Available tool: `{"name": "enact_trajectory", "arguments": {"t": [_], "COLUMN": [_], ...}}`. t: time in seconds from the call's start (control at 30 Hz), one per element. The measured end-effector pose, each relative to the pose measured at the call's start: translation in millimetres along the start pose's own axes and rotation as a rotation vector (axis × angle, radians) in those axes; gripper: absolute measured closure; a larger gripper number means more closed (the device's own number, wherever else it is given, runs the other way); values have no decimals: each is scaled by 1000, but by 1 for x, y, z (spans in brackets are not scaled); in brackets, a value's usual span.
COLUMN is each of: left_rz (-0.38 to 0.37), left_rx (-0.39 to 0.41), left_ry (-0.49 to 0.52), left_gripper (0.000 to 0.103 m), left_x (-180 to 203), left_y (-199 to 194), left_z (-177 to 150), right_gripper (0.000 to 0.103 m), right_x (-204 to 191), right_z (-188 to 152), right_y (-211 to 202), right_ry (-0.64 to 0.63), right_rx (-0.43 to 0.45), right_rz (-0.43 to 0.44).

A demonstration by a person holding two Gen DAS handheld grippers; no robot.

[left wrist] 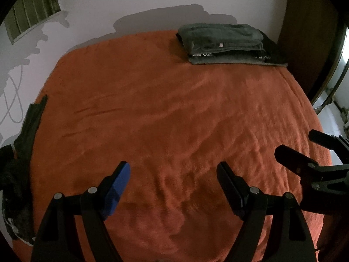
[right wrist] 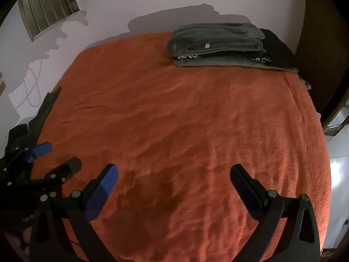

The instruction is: Fold clothes

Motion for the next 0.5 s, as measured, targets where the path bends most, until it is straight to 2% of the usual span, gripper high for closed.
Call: {"name": "enact_trajectory", "arguments": {"t": [0.5], "left_rz": [-17], "left_rx": [9], "left_ry": [-21], "left_gripper": [21], "left_x": [-4], "left_y": [-6], "left_z": [7], "right_gripper": [1], "right_x": [-4], "right_z": [-2], "right_y": [3], "right_ry": [-3], "right_rx": [-4], "right_rz": [-4]}}
Point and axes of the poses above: each gripper's, at about its wrist camera, not at the fingertips, and y roughly the way its jaws point, x to its right, z to its top, the point moved 2 cm from there along y, roughly the way its jaws point, and after that the axes turned 13 degrees about -y, right-handed, at the moved point
